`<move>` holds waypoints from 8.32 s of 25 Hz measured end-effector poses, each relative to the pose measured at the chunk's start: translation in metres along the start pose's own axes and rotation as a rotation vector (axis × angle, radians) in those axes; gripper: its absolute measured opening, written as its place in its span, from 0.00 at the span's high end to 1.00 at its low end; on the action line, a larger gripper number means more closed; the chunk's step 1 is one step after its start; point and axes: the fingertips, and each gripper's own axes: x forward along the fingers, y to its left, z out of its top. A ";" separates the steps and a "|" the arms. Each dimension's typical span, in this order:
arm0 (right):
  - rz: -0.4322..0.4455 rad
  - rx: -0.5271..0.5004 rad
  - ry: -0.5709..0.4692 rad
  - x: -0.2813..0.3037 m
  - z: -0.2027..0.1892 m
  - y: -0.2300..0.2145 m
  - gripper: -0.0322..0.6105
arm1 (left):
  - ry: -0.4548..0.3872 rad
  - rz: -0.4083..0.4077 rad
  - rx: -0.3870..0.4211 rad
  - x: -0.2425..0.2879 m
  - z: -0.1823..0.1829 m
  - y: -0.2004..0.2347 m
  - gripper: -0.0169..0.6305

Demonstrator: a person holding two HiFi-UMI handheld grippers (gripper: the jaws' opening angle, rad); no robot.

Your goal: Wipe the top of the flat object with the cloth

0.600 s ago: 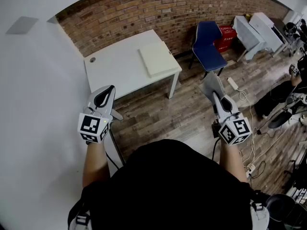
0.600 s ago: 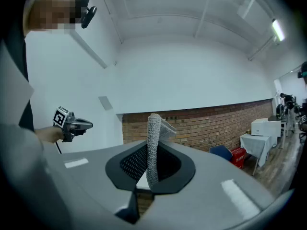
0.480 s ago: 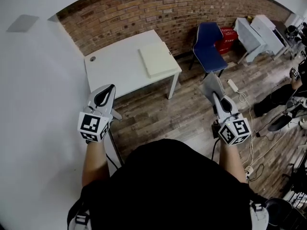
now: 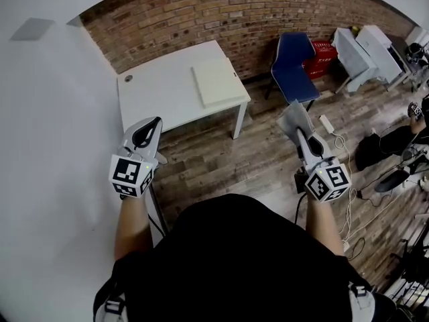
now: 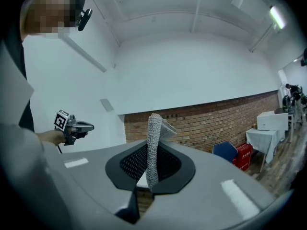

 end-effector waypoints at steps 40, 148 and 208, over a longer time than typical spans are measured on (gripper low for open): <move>-0.034 -0.019 0.046 0.096 -0.008 -0.051 0.94 | 0.025 -0.044 -0.005 0.138 -0.034 0.066 0.97; 0.594 0.060 0.770 0.686 -0.311 -0.041 0.94 | 0.120 0.230 -0.303 0.322 -0.162 0.282 0.97; 0.280 0.106 0.985 0.646 -0.412 -0.215 0.94 | 0.226 0.132 -0.382 0.359 -0.193 0.230 0.97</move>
